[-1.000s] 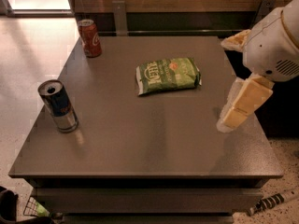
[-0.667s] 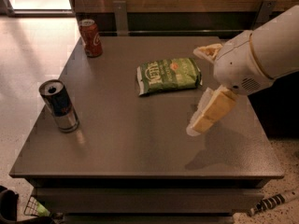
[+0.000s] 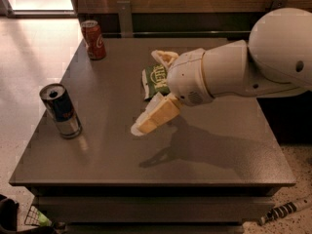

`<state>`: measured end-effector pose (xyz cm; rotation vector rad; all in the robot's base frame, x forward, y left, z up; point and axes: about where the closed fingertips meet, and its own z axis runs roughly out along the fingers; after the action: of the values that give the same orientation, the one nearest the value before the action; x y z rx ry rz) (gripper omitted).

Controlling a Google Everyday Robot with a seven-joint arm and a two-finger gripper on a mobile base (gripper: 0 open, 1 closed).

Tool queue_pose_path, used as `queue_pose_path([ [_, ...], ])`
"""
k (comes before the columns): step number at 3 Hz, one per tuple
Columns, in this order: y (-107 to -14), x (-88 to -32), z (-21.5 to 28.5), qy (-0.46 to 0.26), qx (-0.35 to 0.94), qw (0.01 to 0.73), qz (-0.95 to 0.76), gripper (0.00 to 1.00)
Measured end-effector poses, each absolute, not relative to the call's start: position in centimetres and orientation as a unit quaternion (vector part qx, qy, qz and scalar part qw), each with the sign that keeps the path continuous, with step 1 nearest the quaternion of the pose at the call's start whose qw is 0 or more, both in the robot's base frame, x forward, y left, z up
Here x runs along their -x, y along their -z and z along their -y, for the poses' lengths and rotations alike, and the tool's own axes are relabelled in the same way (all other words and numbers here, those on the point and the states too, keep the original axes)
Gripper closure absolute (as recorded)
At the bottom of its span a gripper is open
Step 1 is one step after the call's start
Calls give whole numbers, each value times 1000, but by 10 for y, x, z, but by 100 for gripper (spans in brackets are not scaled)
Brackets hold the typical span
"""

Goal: Pick redbull can

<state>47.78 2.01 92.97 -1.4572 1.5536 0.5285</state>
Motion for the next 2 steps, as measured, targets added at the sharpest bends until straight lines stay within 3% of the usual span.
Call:
queue_pose_path([
  [2,-923,-485,-35,-227,589,457,-626,0],
])
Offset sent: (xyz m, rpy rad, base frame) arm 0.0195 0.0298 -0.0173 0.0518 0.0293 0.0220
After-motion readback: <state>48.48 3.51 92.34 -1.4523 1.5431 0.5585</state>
